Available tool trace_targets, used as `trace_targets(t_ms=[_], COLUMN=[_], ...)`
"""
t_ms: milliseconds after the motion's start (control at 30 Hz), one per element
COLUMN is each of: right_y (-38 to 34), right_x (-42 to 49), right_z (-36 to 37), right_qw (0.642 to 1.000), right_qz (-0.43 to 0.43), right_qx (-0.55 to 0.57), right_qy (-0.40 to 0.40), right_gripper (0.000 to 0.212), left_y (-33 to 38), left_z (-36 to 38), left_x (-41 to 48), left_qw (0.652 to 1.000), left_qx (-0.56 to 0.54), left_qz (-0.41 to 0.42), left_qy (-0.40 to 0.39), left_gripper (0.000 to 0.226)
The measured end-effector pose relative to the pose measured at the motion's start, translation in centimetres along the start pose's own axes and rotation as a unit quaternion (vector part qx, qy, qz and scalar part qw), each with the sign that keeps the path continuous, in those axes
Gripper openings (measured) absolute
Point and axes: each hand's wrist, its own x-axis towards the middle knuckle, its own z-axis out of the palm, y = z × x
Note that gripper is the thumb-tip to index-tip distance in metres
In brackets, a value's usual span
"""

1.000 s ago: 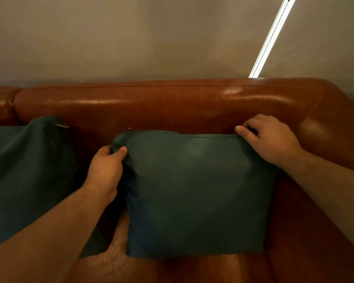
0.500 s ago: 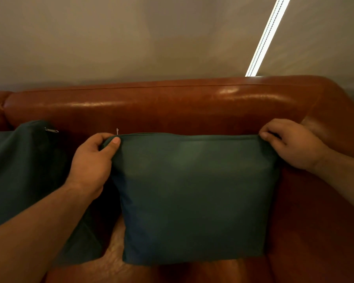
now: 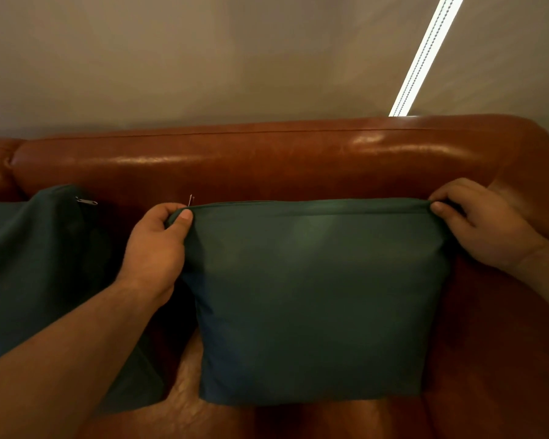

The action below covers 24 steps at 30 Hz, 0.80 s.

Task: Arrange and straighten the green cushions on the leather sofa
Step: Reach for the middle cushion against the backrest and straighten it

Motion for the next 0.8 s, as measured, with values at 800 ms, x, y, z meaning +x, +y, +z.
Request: trace_targets(t_ms=[800], right_y=[-14.8], right_x=[4.2], right_z=[6.9], right_qw=[1.0], right_qz=[-0.001], right_qx=[0.002], right_qy=[-0.016], right_gripper=[0.03], left_y=[-1.8], left_z=[1.8], left_x=[-1.9], left_qw=[0.985], left_qx=[-0.165], left_qz=[-0.047], left_qy=[0.028], left_gripper=[0.019])
